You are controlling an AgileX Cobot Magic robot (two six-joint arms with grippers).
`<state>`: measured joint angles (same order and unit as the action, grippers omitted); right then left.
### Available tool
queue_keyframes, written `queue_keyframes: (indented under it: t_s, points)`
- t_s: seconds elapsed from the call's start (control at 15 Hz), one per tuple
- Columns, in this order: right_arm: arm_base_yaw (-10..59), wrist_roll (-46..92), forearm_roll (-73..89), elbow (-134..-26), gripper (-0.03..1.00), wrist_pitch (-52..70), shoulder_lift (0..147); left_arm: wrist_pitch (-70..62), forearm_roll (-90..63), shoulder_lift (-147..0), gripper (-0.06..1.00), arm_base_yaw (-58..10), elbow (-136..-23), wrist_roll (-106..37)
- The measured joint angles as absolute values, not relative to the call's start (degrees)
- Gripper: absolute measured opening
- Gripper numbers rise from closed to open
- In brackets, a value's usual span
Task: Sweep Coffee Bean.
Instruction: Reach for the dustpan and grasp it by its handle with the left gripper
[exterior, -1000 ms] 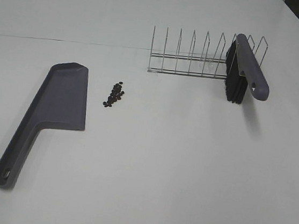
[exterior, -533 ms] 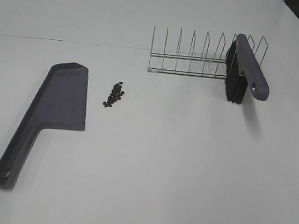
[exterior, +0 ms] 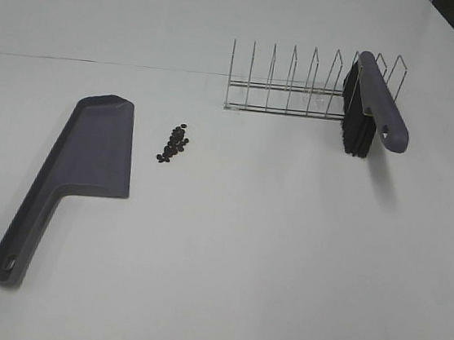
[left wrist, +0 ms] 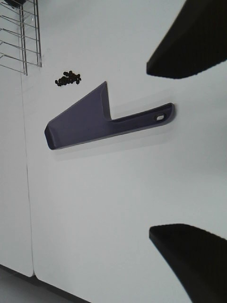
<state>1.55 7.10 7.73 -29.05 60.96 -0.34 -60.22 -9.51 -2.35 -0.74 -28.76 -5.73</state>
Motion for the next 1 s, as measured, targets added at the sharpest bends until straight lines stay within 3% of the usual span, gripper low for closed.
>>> queue_keyframes:
  t_s: [0.4,1.0]
  points:
    - [1.55,7.10,7.73,-29.05,0.79,60.96,-0.34,-41.54,-11.00,-24.41,0.76,-0.74,-29.74,-5.61]
    - [1.55,7.10,7.73,-29.05,0.79,60.96,-0.34,-41.60,-15.07,-67.44,0.76,-0.74,-41.65,-5.56]
